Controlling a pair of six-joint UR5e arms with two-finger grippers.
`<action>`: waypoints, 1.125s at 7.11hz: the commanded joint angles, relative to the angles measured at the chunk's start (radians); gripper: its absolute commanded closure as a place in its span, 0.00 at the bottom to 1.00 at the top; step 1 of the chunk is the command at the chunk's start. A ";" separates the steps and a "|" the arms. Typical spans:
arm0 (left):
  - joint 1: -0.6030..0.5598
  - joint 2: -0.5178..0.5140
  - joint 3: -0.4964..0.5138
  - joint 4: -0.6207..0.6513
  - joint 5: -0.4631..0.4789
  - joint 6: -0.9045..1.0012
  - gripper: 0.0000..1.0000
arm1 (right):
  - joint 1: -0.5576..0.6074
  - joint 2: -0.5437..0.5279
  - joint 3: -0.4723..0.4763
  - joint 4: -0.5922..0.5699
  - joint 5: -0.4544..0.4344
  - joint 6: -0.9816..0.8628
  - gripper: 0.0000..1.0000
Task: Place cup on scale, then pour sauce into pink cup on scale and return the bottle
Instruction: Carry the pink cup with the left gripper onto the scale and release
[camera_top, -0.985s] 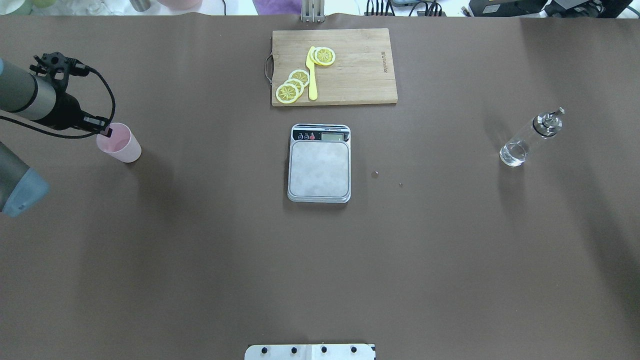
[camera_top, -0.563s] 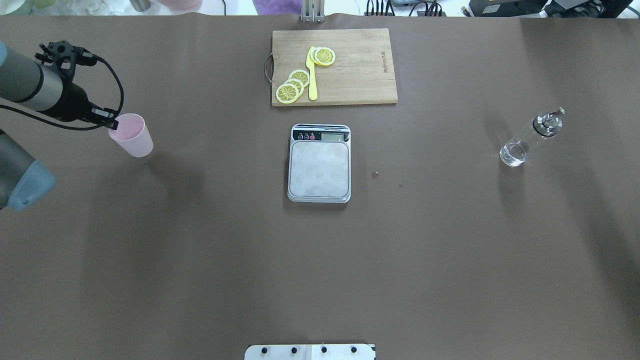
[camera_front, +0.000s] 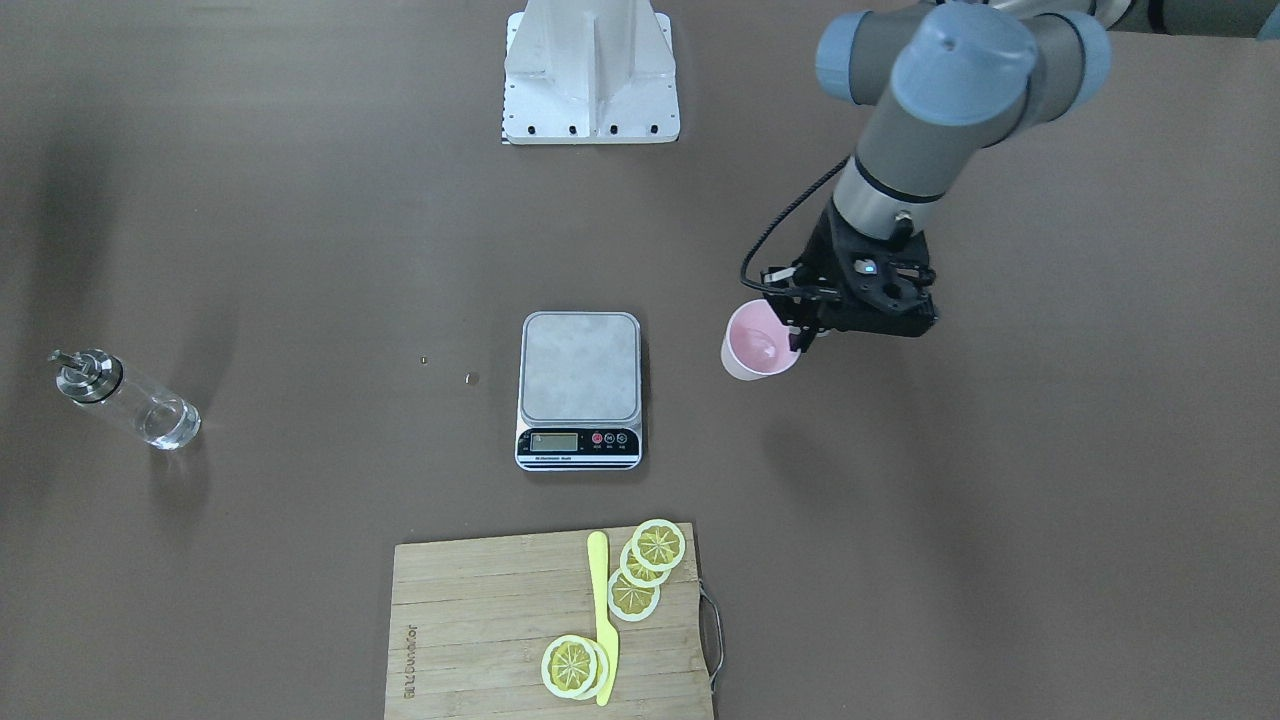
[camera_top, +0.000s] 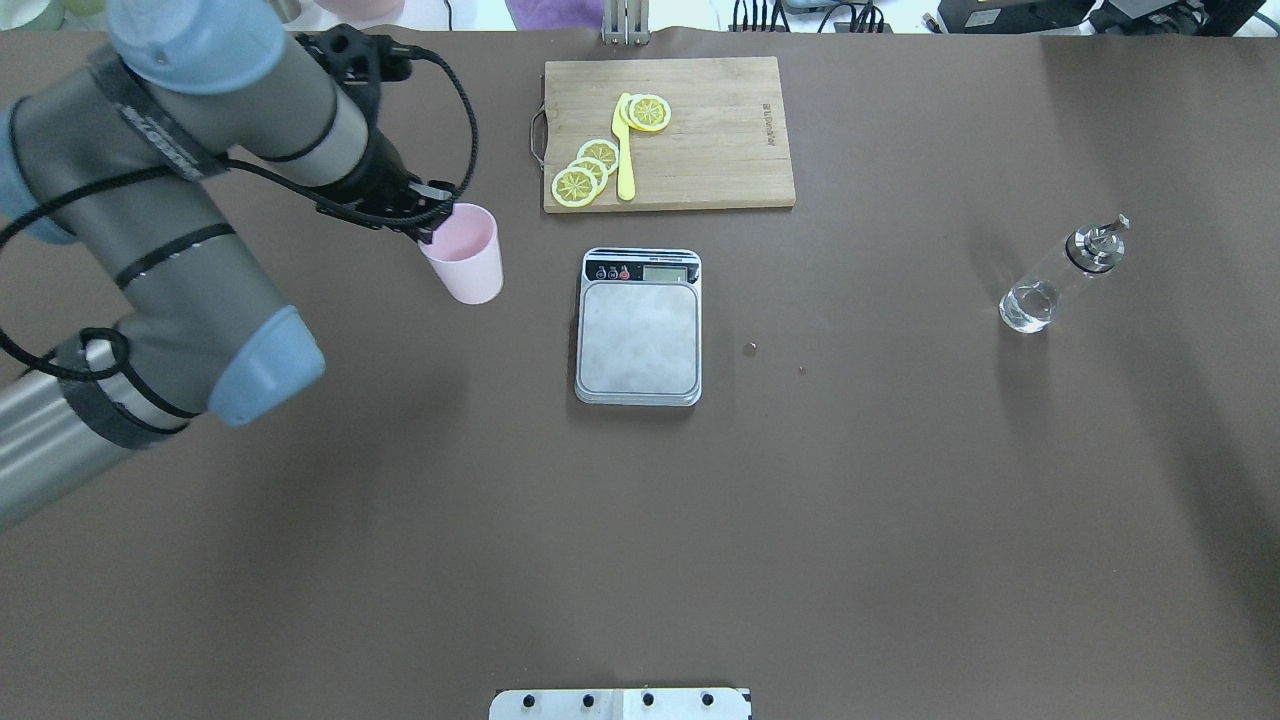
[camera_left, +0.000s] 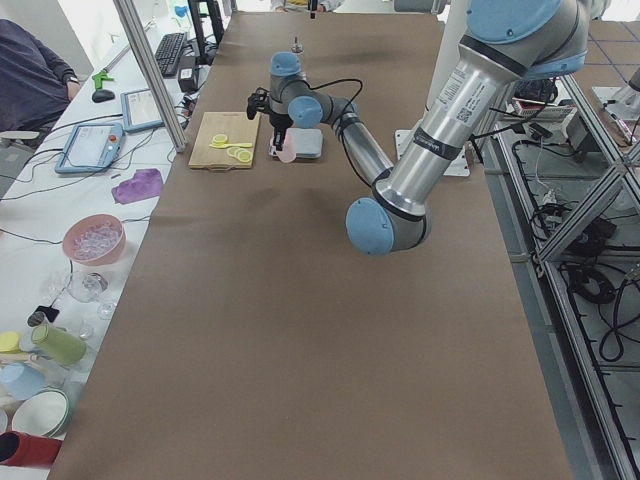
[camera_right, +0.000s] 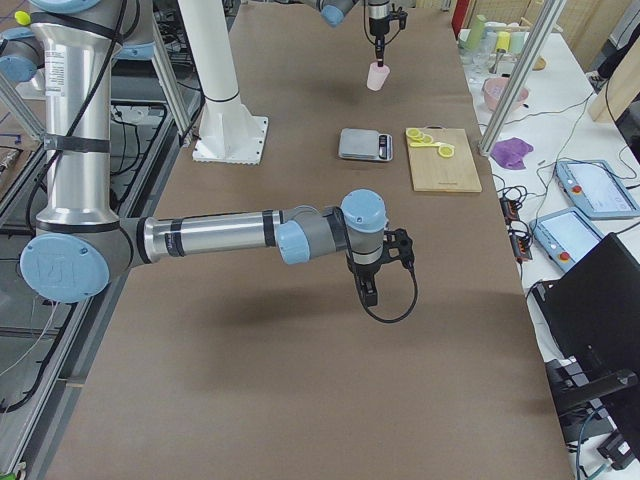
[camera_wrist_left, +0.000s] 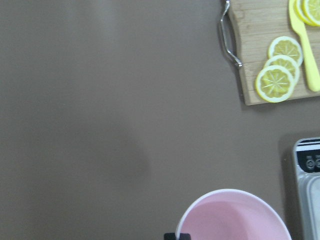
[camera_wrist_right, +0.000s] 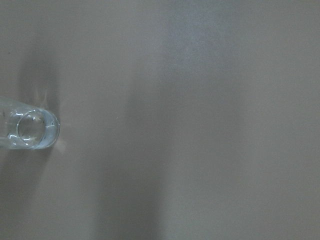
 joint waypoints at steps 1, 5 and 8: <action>0.110 -0.155 0.105 -0.005 0.072 -0.091 1.00 | -0.001 -0.002 0.000 0.000 0.000 0.017 0.00; 0.191 -0.223 0.226 -0.074 0.205 -0.094 1.00 | 0.001 -0.002 0.005 0.000 0.000 0.019 0.00; 0.230 -0.215 0.227 -0.104 0.283 -0.088 1.00 | 0.001 -0.002 0.007 0.000 0.000 0.019 0.00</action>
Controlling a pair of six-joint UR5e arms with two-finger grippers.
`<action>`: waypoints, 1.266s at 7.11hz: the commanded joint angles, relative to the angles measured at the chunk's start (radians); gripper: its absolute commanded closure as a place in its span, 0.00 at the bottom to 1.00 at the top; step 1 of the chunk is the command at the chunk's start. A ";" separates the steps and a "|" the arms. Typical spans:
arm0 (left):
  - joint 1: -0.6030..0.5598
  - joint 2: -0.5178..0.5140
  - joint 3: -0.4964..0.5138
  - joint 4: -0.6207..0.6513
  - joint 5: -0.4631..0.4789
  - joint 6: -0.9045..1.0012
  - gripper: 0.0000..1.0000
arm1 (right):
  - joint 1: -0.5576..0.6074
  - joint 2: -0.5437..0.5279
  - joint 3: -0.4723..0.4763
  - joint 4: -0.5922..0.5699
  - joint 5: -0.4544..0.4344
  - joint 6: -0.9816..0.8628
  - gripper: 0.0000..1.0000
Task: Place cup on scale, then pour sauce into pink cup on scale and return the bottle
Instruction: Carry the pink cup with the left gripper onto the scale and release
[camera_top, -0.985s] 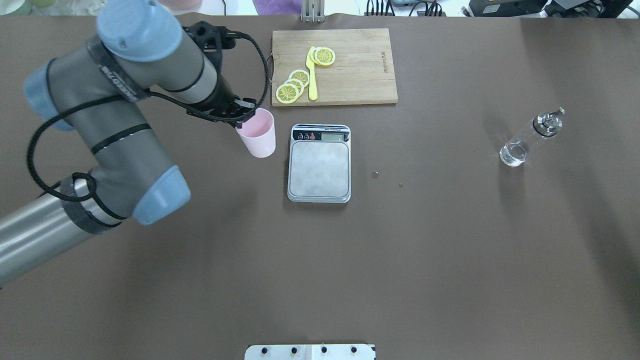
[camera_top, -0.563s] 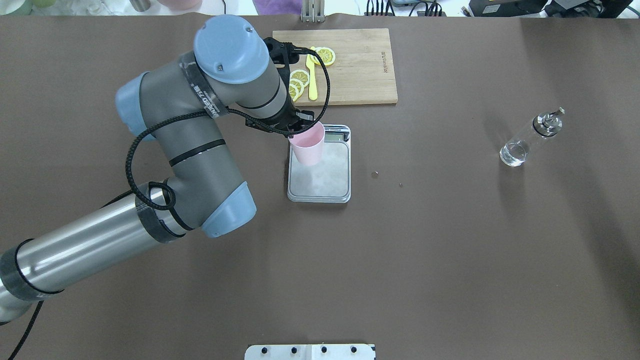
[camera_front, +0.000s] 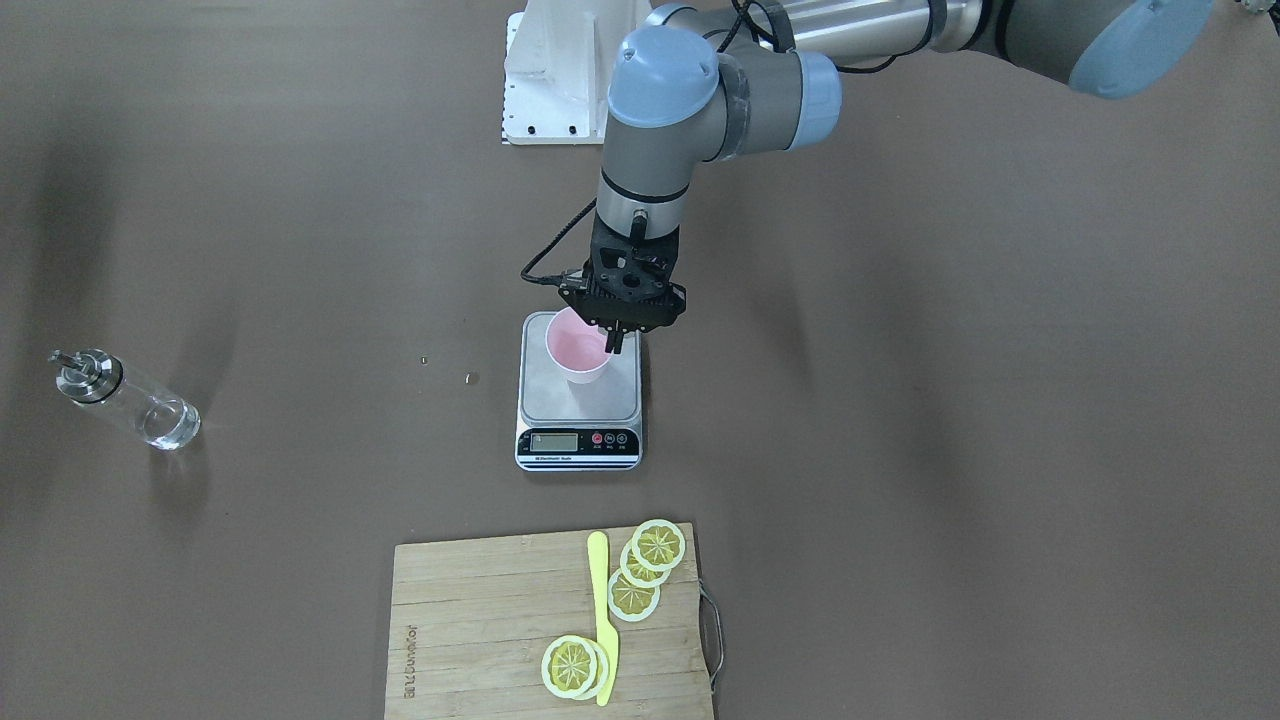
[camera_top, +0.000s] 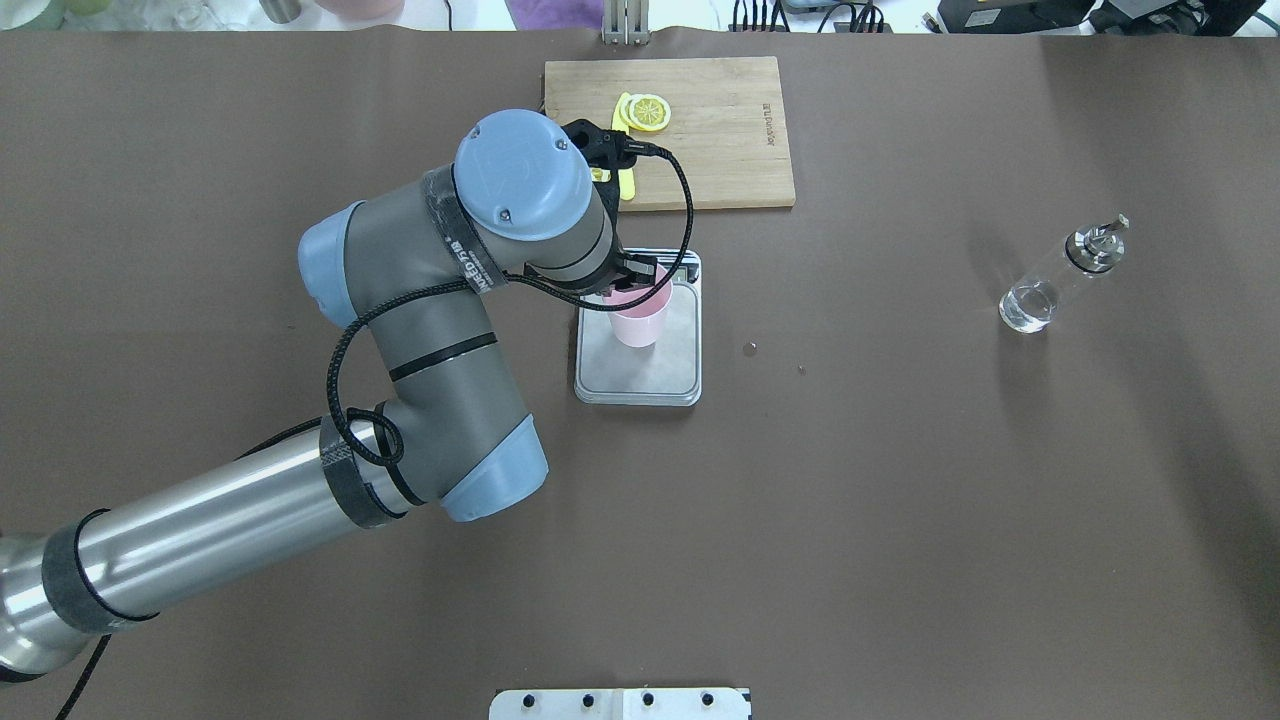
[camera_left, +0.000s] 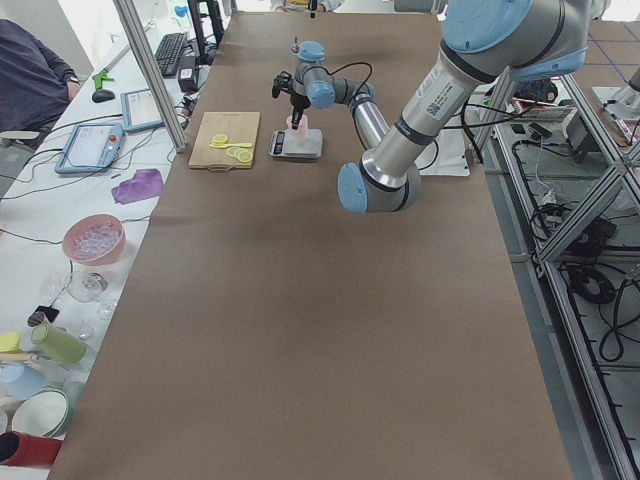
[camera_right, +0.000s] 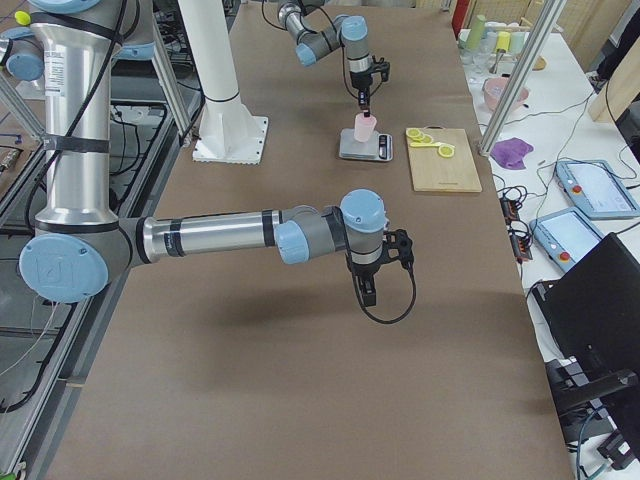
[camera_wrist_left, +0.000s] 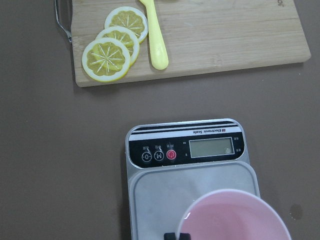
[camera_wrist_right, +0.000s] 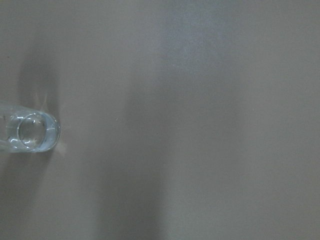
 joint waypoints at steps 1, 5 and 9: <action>0.028 0.005 0.004 -0.032 0.055 0.002 1.00 | 0.000 0.000 -0.001 0.000 0.000 0.000 0.00; 0.035 0.034 -0.002 -0.096 0.075 0.002 0.08 | 0.000 0.000 0.002 0.000 0.000 0.000 0.00; -0.158 0.042 -0.063 -0.003 -0.190 0.140 0.02 | -0.001 0.002 0.041 0.003 0.014 0.058 0.00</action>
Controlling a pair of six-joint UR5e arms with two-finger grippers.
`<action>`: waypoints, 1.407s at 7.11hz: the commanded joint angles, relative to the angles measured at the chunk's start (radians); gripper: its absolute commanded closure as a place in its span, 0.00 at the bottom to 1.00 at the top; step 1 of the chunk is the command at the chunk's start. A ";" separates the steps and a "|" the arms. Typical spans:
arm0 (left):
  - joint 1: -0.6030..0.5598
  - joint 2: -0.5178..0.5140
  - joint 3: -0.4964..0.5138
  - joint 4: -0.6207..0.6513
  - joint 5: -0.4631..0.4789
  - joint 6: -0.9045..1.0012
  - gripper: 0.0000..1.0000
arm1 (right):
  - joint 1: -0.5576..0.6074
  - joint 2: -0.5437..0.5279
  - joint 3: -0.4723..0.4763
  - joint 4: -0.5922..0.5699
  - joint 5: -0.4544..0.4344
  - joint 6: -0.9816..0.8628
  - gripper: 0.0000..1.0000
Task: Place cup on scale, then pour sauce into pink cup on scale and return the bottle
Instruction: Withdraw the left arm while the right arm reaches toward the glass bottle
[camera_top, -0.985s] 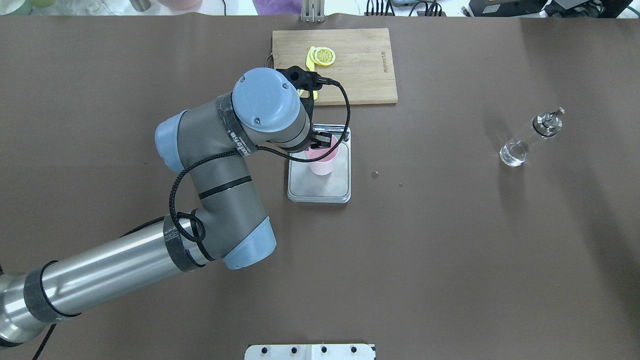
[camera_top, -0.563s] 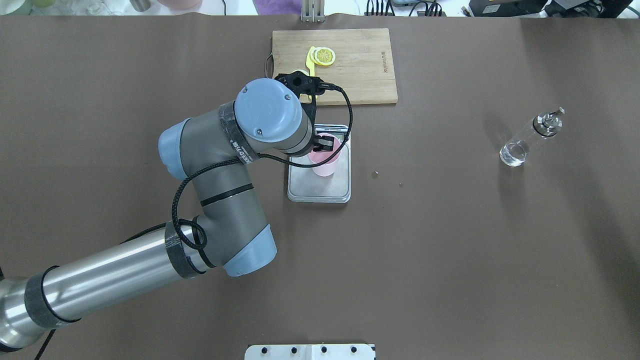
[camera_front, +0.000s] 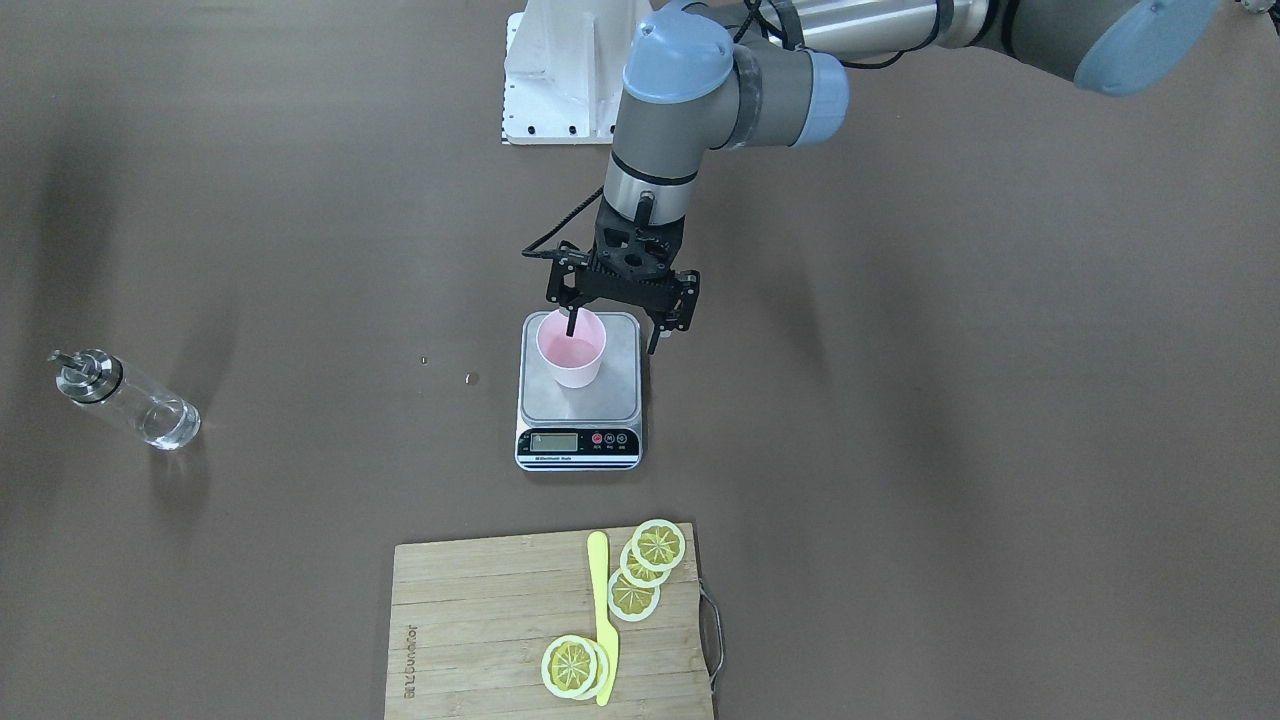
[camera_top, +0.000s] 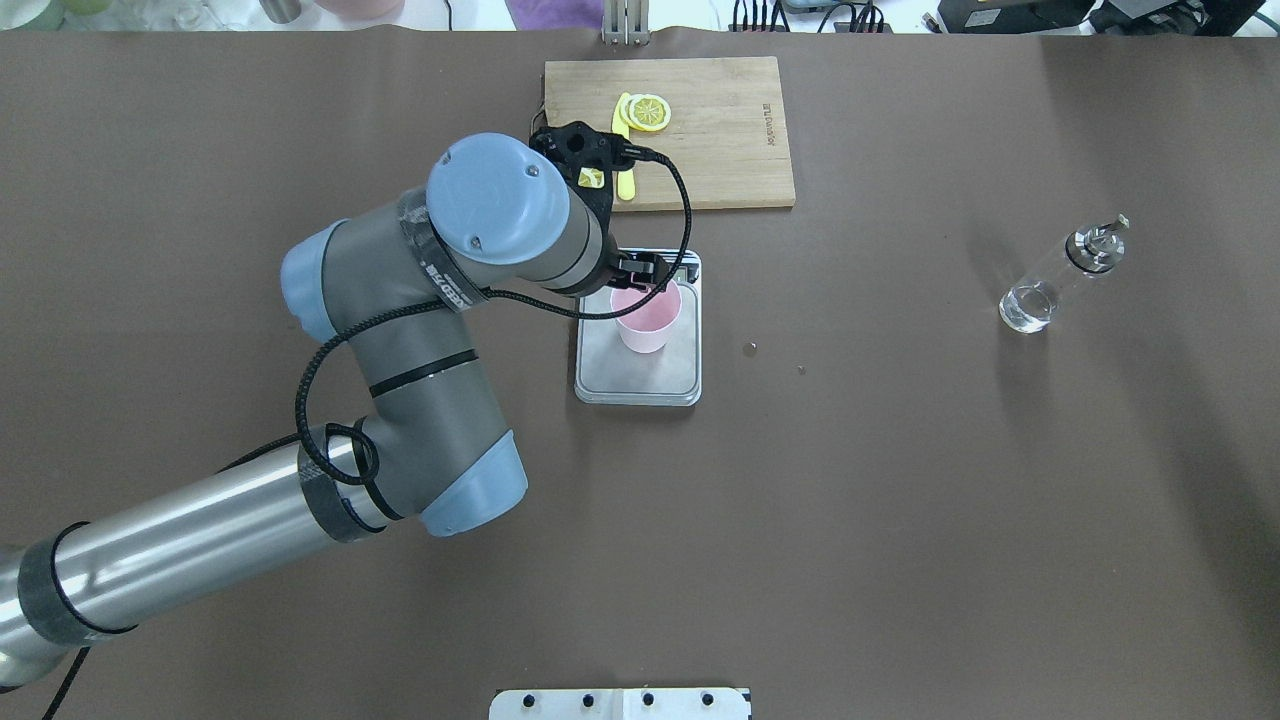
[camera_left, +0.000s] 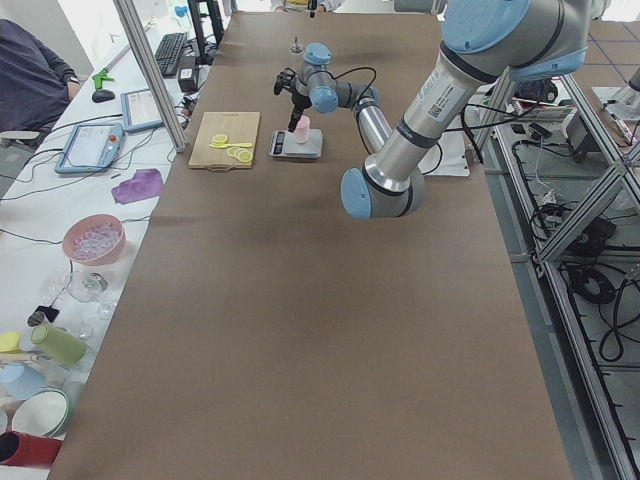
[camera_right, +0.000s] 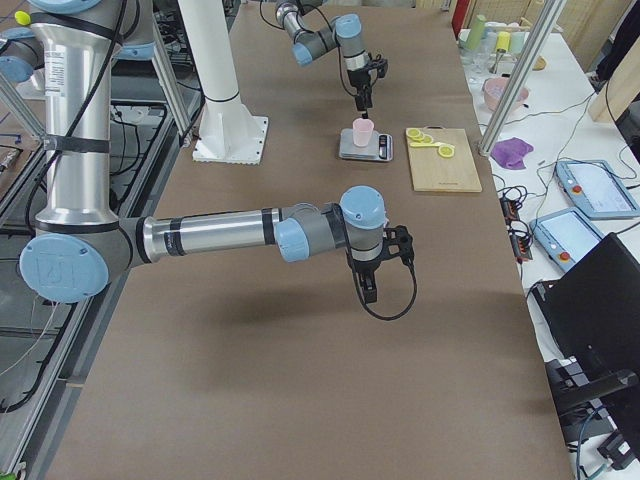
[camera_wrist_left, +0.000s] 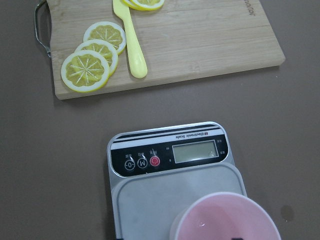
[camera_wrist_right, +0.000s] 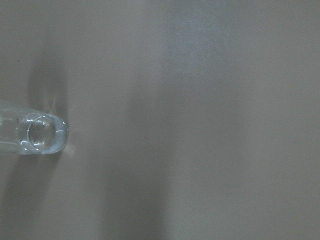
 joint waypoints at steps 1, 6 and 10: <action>-0.209 0.087 -0.086 0.113 -0.258 0.190 0.02 | -0.021 -0.003 0.056 0.004 0.004 0.123 0.00; -0.665 0.523 -0.173 0.248 -0.348 0.940 0.02 | -0.346 -0.136 0.157 0.411 -0.275 0.754 0.00; -0.764 0.755 -0.056 0.005 -0.345 1.011 0.02 | -0.685 -0.192 0.246 0.416 -0.778 0.908 0.00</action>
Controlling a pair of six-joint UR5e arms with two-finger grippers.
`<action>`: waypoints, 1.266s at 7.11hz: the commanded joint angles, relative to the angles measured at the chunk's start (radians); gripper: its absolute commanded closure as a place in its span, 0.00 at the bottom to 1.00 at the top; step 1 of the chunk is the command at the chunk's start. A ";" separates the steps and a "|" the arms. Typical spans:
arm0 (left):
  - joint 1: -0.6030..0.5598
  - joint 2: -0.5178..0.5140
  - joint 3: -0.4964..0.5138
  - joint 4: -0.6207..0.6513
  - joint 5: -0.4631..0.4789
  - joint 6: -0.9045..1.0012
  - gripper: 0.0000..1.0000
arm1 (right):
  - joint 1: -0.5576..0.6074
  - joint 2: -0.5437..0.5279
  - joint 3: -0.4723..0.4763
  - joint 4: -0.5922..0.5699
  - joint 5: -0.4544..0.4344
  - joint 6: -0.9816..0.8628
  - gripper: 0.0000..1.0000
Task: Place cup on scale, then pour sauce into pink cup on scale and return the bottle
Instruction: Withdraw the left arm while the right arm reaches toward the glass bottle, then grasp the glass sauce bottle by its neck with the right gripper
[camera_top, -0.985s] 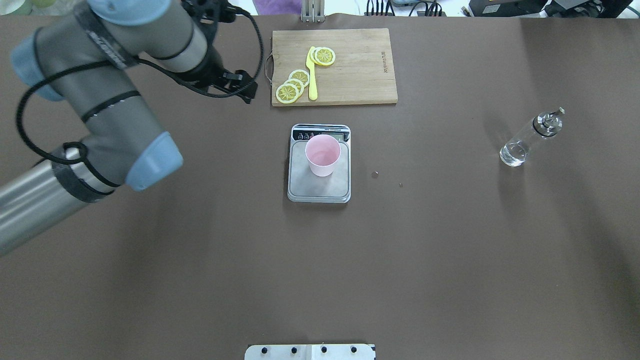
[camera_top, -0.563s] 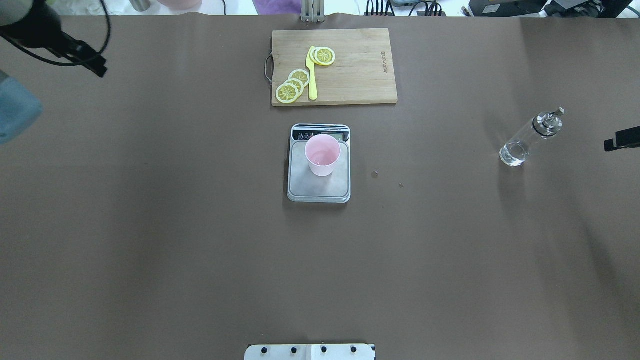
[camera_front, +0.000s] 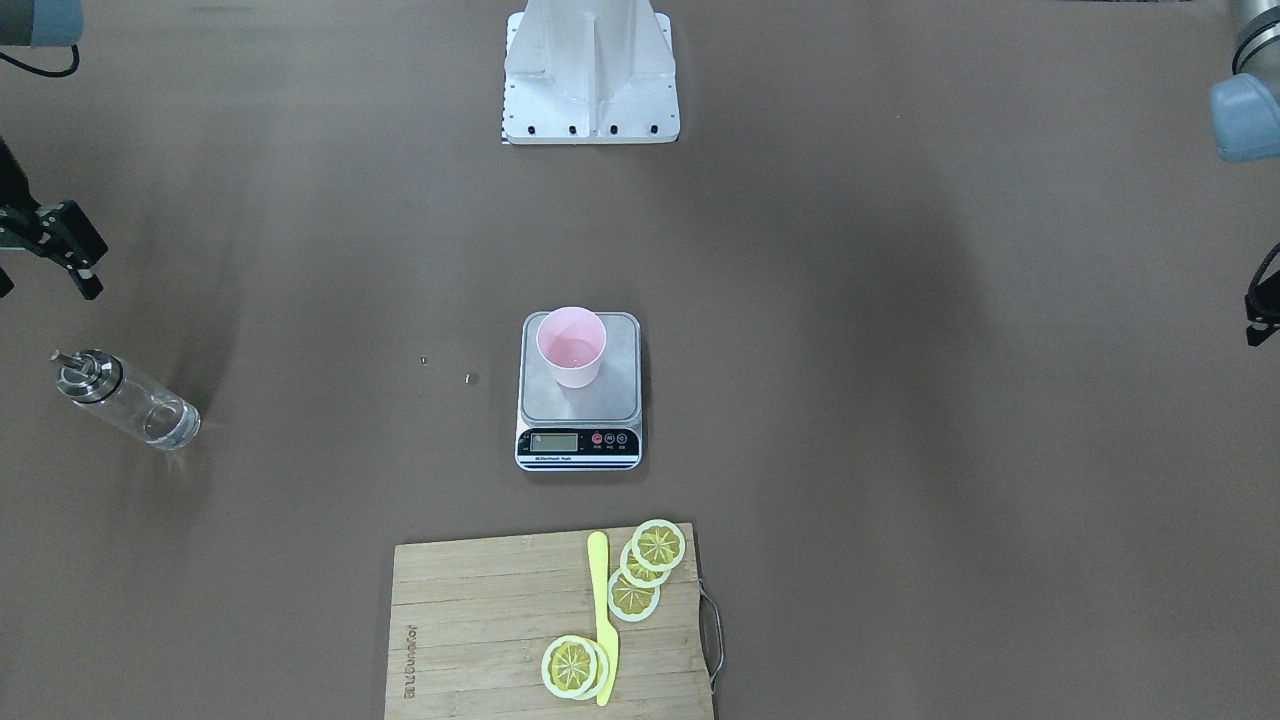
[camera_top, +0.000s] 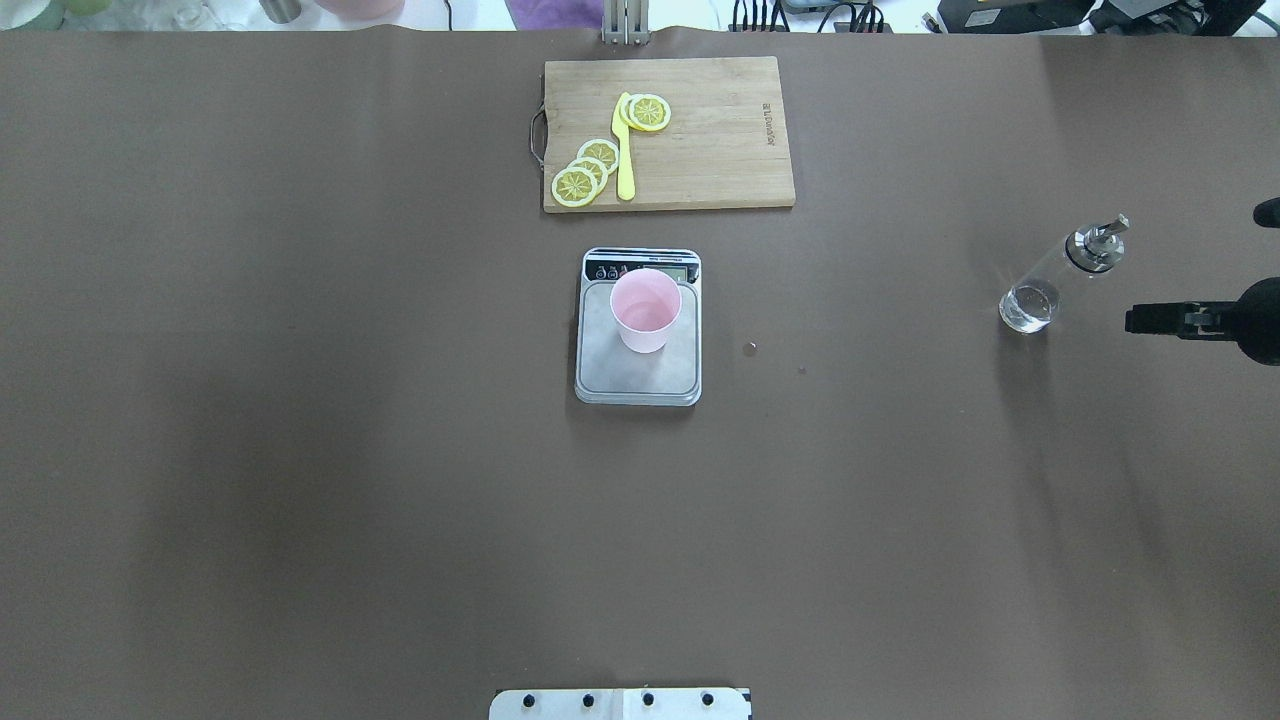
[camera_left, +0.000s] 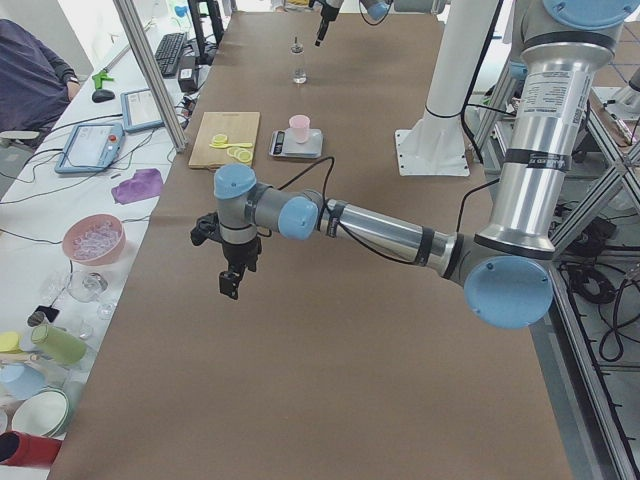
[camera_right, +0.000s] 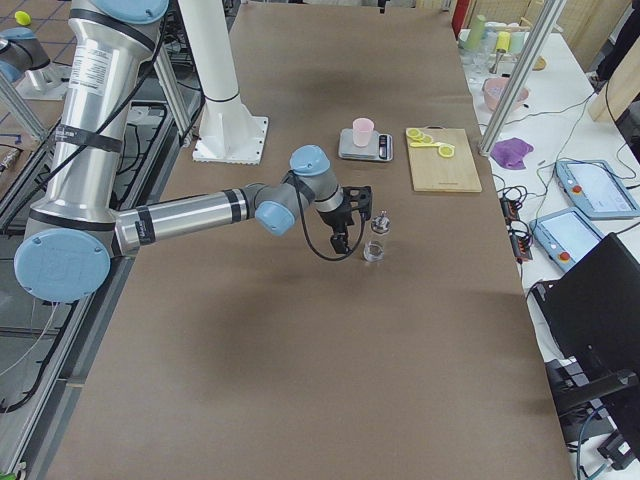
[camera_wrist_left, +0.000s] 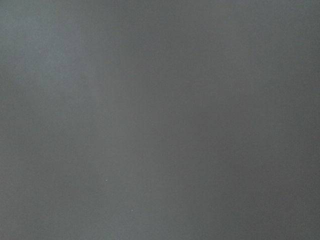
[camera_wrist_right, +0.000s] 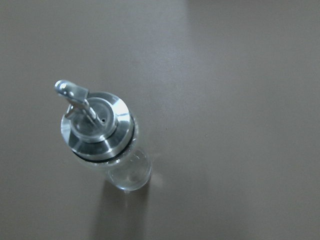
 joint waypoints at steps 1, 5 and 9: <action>-0.009 0.060 0.015 -0.100 0.008 0.007 0.02 | -0.162 -0.002 0.000 0.038 -0.244 0.065 0.00; -0.009 0.062 0.016 -0.098 0.008 0.010 0.02 | -0.257 0.024 -0.259 0.442 -0.500 0.073 0.00; -0.009 0.073 0.012 -0.100 0.008 0.012 0.02 | -0.337 0.134 -0.427 0.591 -0.668 0.056 0.00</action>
